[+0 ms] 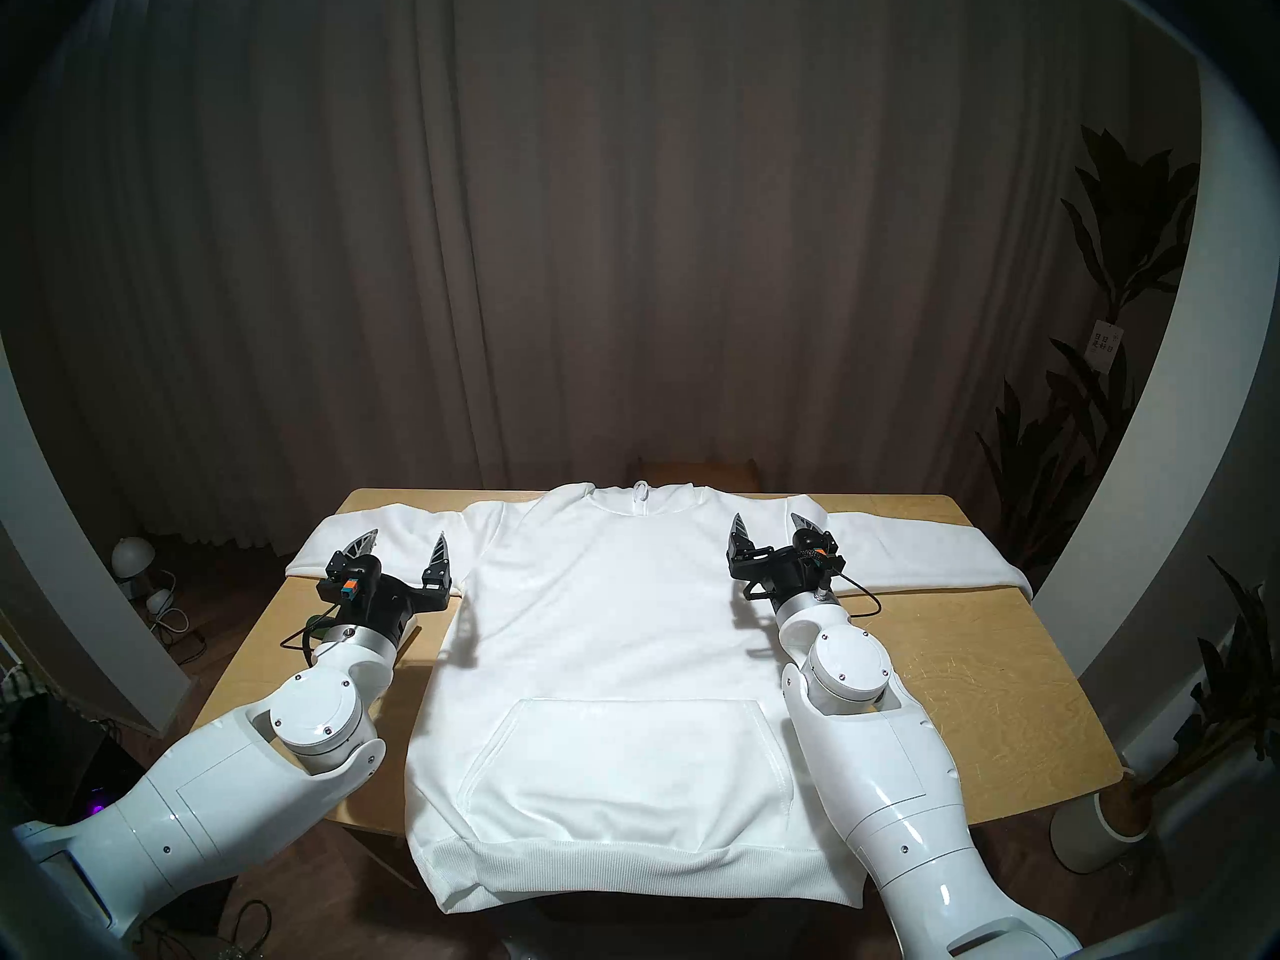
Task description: Use the fur roller to clean a top
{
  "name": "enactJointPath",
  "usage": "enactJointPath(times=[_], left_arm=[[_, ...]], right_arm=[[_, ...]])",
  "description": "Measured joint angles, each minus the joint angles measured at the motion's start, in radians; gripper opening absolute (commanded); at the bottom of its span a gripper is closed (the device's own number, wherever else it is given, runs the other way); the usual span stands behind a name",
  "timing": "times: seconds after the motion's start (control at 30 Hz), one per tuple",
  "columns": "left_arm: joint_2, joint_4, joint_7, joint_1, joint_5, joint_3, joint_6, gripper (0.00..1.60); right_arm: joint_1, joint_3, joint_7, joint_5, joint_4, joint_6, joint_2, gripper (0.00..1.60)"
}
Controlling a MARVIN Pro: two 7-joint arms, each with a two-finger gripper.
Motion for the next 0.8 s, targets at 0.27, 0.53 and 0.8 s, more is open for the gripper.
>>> enactJointPath(times=[0.27,0.53,0.8], left_arm=[[0.007,-0.006,0.010,0.009,0.030,0.003,-0.009,1.60],[0.009,-0.007,0.024,0.009,0.044,0.004,-0.013,1.60],[0.010,-0.007,0.029,0.009,0.048,0.006,-0.015,1.60]], right_arm=[[0.020,-0.024,0.010,-0.021,0.009,0.036,0.000,1.60],[0.025,-0.031,0.031,-0.025,0.007,0.074,0.005,1.60],[0.026,-0.028,0.039,-0.026,0.006,0.081,0.008,1.60]])
